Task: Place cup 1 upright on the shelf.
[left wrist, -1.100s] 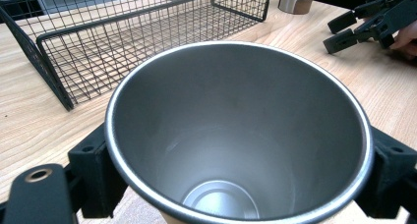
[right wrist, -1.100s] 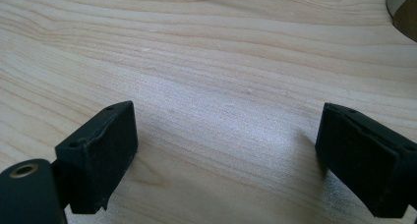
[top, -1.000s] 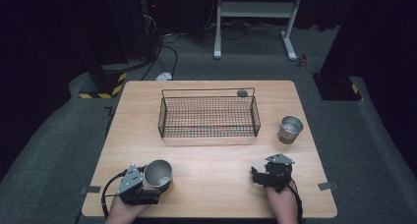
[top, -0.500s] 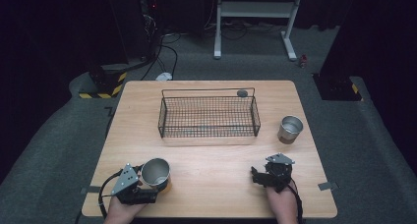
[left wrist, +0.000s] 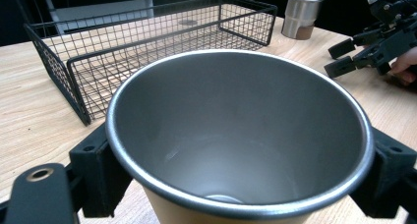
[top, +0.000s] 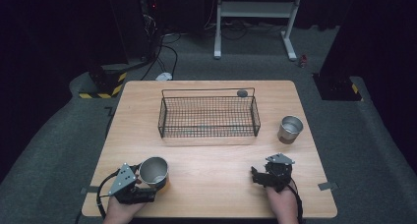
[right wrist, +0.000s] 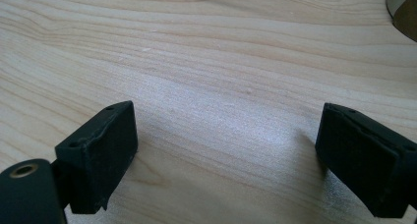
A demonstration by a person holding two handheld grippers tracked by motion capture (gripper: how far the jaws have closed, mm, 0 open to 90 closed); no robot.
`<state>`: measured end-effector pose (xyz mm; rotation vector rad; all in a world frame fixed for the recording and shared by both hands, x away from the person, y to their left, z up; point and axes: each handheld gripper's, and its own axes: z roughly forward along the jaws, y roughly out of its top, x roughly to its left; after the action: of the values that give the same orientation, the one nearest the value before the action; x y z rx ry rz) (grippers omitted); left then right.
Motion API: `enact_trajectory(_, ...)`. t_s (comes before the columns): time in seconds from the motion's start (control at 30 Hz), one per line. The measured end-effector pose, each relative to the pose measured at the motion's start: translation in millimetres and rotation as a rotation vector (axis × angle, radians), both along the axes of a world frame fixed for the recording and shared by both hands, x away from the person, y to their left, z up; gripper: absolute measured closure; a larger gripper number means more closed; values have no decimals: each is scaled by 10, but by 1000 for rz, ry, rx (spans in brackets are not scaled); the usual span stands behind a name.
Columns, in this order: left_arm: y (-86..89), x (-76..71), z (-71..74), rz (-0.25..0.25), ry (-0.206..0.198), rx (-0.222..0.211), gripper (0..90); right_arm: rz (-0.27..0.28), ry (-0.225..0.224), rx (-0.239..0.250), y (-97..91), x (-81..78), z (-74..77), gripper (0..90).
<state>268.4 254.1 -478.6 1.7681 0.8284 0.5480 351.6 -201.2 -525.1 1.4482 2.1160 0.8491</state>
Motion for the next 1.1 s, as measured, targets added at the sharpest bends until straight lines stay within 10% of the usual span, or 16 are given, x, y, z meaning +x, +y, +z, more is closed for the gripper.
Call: enact_trajectory(1.1,-61,89,40,60,-13,32,136,3,-2,-1,-19,-65,-1,89)
